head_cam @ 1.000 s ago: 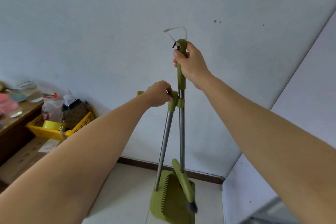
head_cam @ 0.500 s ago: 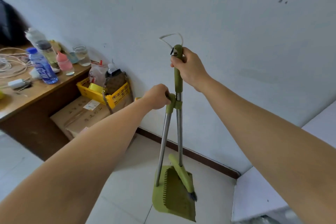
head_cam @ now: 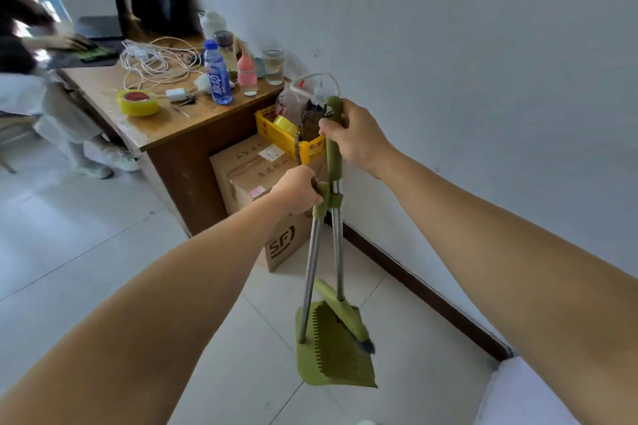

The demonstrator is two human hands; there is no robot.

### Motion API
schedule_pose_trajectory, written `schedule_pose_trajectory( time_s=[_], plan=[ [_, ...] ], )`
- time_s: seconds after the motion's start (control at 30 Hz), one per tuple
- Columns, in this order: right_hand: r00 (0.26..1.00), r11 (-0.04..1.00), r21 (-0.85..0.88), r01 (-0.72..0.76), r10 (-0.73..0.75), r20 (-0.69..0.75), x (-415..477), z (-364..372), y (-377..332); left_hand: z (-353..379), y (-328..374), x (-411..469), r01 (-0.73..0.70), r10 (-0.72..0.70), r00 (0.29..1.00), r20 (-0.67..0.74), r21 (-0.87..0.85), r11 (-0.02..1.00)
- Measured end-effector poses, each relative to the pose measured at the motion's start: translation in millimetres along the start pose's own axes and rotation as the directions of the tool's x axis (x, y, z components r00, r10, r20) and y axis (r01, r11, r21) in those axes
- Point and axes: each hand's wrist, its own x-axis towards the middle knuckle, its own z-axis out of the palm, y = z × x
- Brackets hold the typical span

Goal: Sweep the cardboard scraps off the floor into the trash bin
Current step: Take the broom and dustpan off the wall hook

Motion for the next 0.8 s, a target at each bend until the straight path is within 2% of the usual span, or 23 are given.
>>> schedule_pose_trajectory(
  time_s=[0.17,0.27,0.3,0.37,0.43,0.53,0.63,0.7,0.8],
  plan=[
    [0.986,0.998,-0.065,-0.020,0.030,0.163,-2.4,53.5,-18.0,-10.1,-49.7,-32.6,0.118,-0.119,0.993,-0.016,-0.051,0.992],
    [0.929,0.968,-0.223,-0.117,0.186,0.320,-3.6,83.3,-26.1,-13.2,-78.9,-53.1,0.174,-0.176,0.984,-0.032,-0.064,0.983],
    [0.882,0.943,-0.296,-0.153,0.265,0.389,-3.0,93.5,-27.4,-13.4,-89.5,-59.1,0.201,-0.204,0.978,-0.041,-0.065,0.977],
    [0.742,0.886,-0.402,-0.233,0.429,0.516,-2.4,111.8,-32.3,-14.6,-110.1,-72.2,0.265,-0.270,0.961,-0.061,-0.068,0.962],
    [0.616,0.851,-0.388,-0.354,0.525,0.588,-1.8,128.3,-36.0,-15.8,-128.3,-86.5,0.324,-0.329,0.941,-0.083,-0.066,0.944],
    [0.430,0.738,-0.252,-0.626,0.596,0.678,-2.4,150.9,-39.6,-16.1,-147.5,-104.7,0.383,-0.393,0.911,-0.126,-0.098,0.919],
    [0.258,0.663,-0.297,-0.687,0.604,0.754,-2.5,183.7,-46.5,-18.4,-164.0,-123.0,0.461,-0.483,0.859,-0.171,-0.150,0.874],
    [0.211,0.636,-0.310,-0.707,0.607,0.766,-1.9,209.1,-52.2,-21.5,-175.8,-134.1,0.521,-0.556,0.804,-0.211,-0.202,0.830],
    [0.190,0.613,-0.309,-0.727,0.612,0.768,-3.0,240.7,-64.8,-24.8,-190.2,-149.8,0.590,-0.656,0.705,-0.269,-0.293,0.753]
  ],
)
